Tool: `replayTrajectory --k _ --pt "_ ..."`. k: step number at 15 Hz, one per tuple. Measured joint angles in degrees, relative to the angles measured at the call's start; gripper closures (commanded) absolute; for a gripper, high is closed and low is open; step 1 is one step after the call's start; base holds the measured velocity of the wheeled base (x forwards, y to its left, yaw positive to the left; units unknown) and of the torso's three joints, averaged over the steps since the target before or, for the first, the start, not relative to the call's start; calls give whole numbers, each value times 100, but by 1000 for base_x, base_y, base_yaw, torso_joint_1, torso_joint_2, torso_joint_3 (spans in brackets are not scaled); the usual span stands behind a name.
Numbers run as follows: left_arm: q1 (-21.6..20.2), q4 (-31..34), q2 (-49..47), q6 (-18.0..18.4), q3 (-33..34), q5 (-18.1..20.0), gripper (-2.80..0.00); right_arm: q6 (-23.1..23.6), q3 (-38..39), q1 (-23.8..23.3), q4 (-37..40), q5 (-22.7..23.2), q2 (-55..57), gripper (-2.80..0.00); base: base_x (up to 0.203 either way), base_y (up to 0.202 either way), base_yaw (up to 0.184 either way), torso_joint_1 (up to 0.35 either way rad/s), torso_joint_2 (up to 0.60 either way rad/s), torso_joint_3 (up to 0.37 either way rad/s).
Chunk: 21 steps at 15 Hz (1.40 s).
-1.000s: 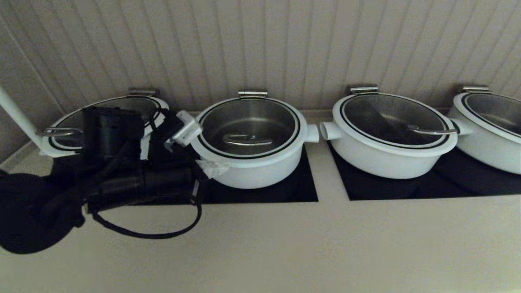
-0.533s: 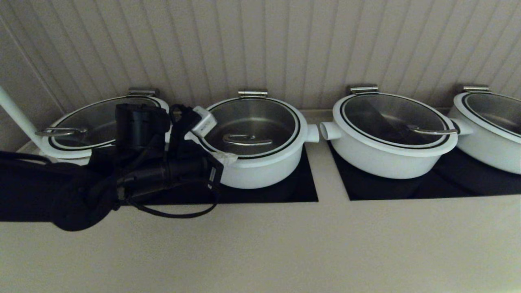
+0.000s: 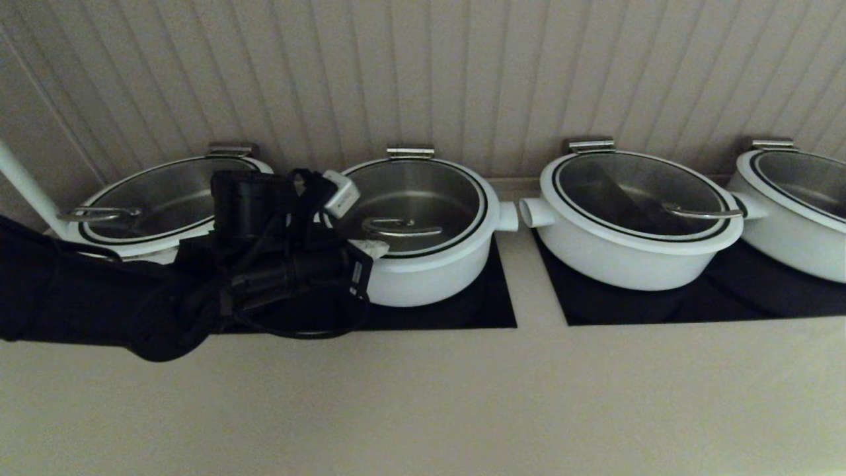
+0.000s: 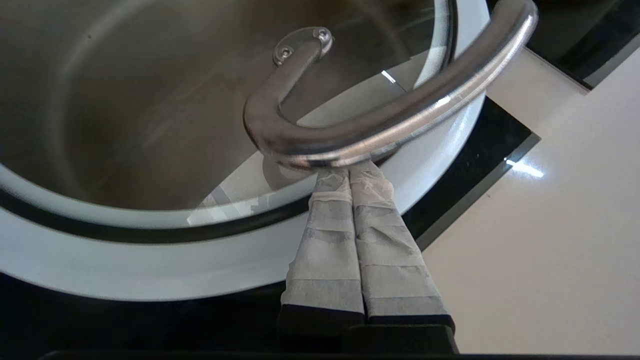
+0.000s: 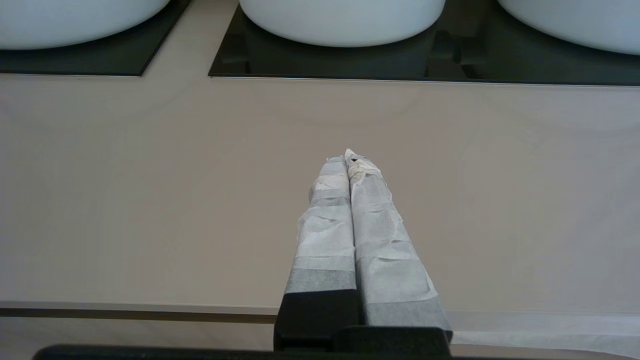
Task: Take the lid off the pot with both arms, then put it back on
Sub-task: Open the food pot lid a small opening with the left arm
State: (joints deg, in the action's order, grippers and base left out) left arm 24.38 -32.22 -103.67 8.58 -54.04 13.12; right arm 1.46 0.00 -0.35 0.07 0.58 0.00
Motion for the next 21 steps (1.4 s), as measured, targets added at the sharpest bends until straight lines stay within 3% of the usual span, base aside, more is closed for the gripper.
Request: replayTrajectory --k 6,21 --pt "-5 6 -163 -224 -412 -289 0 1 0 0 2 1 0 0 0 0 0 0 0 0" --pt "-13 39 -175 -247 -962 -306 0 0 0 0 2 0 0 0 0 0 0 0 0 0"
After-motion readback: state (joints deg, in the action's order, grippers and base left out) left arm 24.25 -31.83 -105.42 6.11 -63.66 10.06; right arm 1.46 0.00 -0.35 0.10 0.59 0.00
